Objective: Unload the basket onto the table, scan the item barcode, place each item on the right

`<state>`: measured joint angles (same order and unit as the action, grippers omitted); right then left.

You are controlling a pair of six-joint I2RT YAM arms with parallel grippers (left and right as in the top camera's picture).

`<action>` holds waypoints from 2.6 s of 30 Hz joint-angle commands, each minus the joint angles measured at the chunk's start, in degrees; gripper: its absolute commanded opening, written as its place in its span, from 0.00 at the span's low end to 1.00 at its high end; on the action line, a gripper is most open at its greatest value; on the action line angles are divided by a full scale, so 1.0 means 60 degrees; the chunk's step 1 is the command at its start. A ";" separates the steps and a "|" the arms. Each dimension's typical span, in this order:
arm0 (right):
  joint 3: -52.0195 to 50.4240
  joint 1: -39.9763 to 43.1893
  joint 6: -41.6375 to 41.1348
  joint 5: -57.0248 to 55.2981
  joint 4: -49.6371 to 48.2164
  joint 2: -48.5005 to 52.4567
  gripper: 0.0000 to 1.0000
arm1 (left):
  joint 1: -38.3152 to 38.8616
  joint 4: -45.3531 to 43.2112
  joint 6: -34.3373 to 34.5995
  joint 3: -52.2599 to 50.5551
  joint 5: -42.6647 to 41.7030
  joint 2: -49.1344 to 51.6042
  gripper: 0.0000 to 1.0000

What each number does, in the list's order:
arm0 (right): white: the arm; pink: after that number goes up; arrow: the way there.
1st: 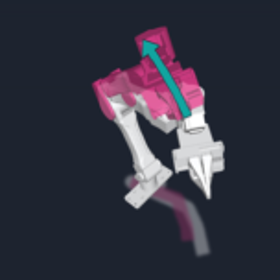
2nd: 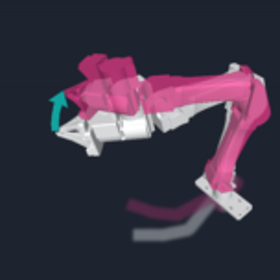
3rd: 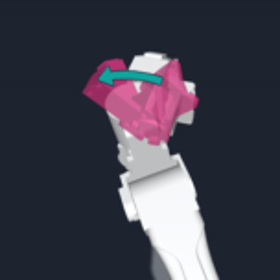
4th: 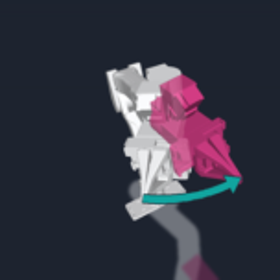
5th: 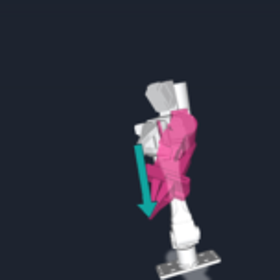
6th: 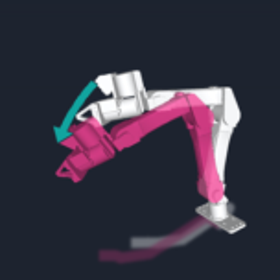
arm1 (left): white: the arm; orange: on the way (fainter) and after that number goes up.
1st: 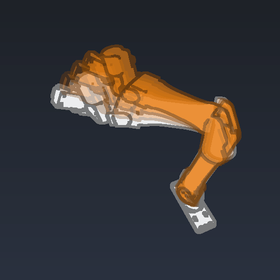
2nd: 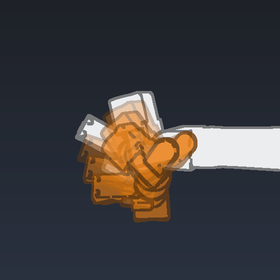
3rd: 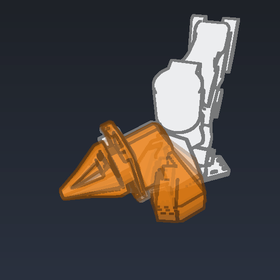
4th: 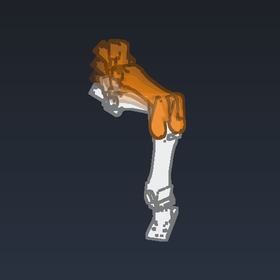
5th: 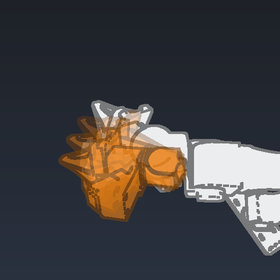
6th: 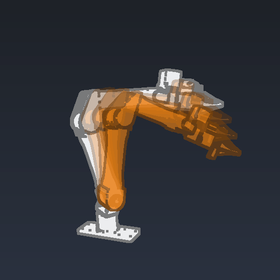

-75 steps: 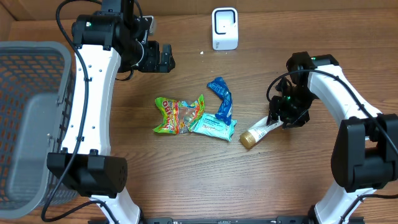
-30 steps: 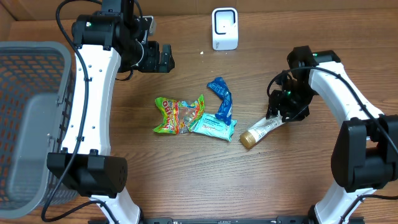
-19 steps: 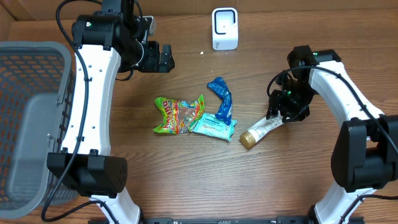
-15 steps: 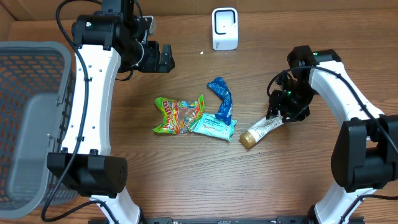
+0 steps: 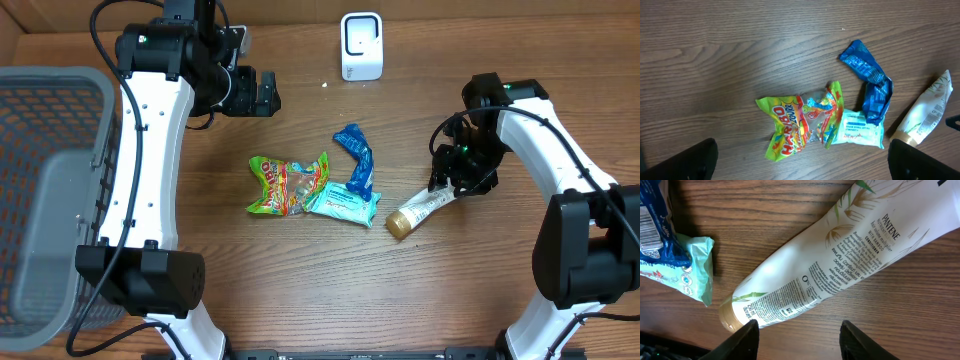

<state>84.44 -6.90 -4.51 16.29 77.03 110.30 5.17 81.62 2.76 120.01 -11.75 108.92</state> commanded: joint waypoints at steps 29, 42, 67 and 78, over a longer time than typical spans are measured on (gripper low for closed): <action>0.0244 -0.0022 0.0015 0.0051 -0.0011 -0.0259 0.56 | 0.0087 -0.0004 -0.0182 0.0160 0.0029 -0.0044 1.00; 0.0244 -0.0022 0.0011 0.0051 -0.0015 -0.0259 0.57 | 0.0084 0.0000 -0.0182 0.0160 0.0033 -0.0044 1.00; 0.1188 0.0036 -0.0565 -0.0455 -0.0426 -0.0251 0.54 | 0.0084 0.0000 -0.0182 0.0160 0.0029 -0.0044 1.00; -0.0433 -0.0404 -0.1293 -0.0321 0.0466 -0.0251 0.51 | 0.0084 0.0000 -0.0182 0.0160 0.0033 -0.0044 1.00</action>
<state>84.86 -8.12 -10.20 14.11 79.57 110.17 5.28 81.62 2.76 120.01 -11.75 108.92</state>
